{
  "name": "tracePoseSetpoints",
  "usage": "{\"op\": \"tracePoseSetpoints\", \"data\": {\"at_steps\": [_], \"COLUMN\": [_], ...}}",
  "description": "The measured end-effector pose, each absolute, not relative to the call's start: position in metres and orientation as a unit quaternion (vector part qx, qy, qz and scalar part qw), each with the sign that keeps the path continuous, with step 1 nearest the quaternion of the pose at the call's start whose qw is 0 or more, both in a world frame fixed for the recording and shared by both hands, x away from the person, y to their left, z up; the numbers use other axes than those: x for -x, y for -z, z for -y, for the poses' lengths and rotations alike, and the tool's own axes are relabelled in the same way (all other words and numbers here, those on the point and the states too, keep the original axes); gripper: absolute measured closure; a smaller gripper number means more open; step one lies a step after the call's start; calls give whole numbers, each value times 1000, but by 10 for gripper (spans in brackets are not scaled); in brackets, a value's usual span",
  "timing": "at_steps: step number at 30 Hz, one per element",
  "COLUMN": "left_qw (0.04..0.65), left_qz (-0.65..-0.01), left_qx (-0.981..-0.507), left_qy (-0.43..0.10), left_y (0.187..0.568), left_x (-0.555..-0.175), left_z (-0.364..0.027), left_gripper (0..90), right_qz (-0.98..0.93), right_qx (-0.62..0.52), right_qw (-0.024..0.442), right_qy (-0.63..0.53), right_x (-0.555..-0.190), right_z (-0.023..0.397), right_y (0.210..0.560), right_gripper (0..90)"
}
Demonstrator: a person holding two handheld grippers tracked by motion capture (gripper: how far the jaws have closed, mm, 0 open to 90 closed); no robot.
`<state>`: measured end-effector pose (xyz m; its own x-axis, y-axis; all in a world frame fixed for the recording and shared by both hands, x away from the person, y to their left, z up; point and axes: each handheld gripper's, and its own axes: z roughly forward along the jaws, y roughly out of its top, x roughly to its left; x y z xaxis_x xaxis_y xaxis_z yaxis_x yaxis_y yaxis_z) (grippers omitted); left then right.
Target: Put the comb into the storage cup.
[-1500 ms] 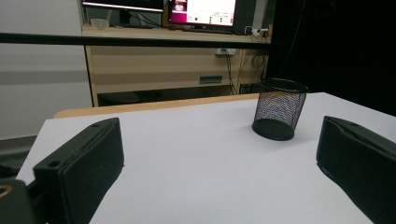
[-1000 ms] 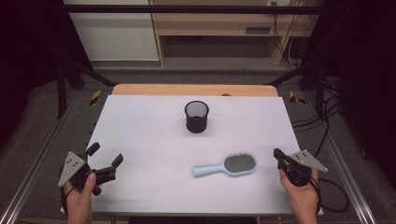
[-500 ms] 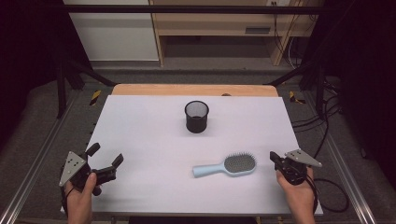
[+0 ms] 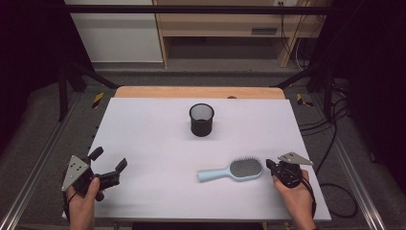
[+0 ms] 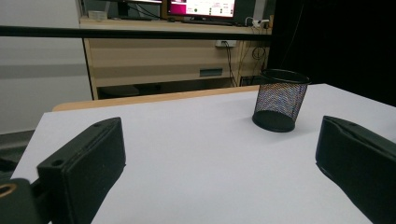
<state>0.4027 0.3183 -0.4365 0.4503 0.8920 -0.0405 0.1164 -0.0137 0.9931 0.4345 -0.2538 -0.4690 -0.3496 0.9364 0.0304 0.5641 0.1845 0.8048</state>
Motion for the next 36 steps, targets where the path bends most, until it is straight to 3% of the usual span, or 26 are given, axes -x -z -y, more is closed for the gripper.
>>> {"op": "tracePoseSetpoints", "data": {"at_steps": [16,36], "left_qw": [575,574], "left_qz": [-404,-409], "left_qx": [-629,-635], "left_qy": [-334,-317], "left_y": [438,438], "left_x": [-403,-401], "left_z": [-318,-317], "left_gripper": [17,18], "right_qz": [-743,-774], "right_qx": [-498,-457], "right_qw": [231,202], "right_qy": [-383,-389], "right_x": [-451,-460], "right_z": [228,143], "right_y": [472,473], "right_gripper": [900,900]}}
